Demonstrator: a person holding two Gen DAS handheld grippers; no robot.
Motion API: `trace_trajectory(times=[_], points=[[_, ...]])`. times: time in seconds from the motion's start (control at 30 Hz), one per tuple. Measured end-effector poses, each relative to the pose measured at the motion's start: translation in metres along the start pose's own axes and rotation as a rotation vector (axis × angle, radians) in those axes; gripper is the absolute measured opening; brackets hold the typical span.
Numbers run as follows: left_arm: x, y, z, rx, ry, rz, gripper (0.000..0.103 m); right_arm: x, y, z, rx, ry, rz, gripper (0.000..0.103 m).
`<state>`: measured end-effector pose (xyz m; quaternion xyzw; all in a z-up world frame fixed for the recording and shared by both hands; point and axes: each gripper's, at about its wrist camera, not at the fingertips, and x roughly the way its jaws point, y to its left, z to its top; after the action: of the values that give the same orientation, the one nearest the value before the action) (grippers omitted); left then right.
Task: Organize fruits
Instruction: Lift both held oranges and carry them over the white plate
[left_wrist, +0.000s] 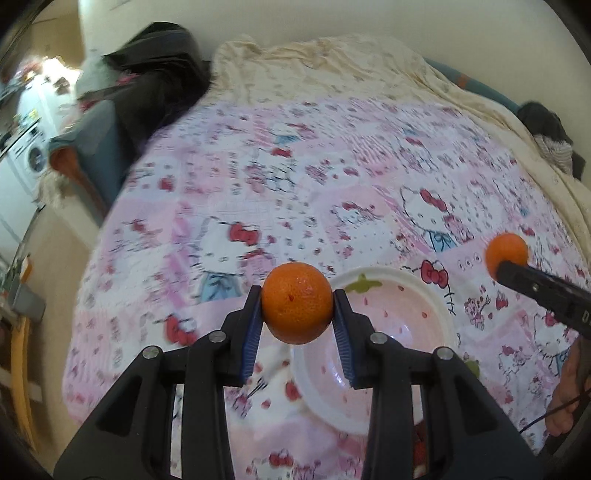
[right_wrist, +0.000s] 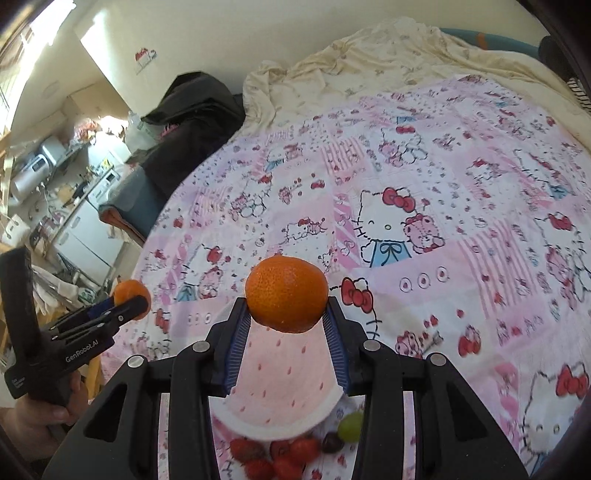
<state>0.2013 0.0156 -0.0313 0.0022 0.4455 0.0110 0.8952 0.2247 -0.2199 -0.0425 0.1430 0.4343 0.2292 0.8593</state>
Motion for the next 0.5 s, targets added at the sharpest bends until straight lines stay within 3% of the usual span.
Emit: trace_trajectory(times=[0.2, 0.5], points=[[0.046, -0.006, -0.005, 0.012, 0.052, -0.038, 0.032, 0.045, -0.012, 0.005, 0.023, 0.083, -0.009, 0.042], [0.075, -0.012, -0.009, 0.049, 0.080, -0.055, 0.033, 0.095, -0.027, -0.001, 0.059, 0.191, -0.019, 0.042]])
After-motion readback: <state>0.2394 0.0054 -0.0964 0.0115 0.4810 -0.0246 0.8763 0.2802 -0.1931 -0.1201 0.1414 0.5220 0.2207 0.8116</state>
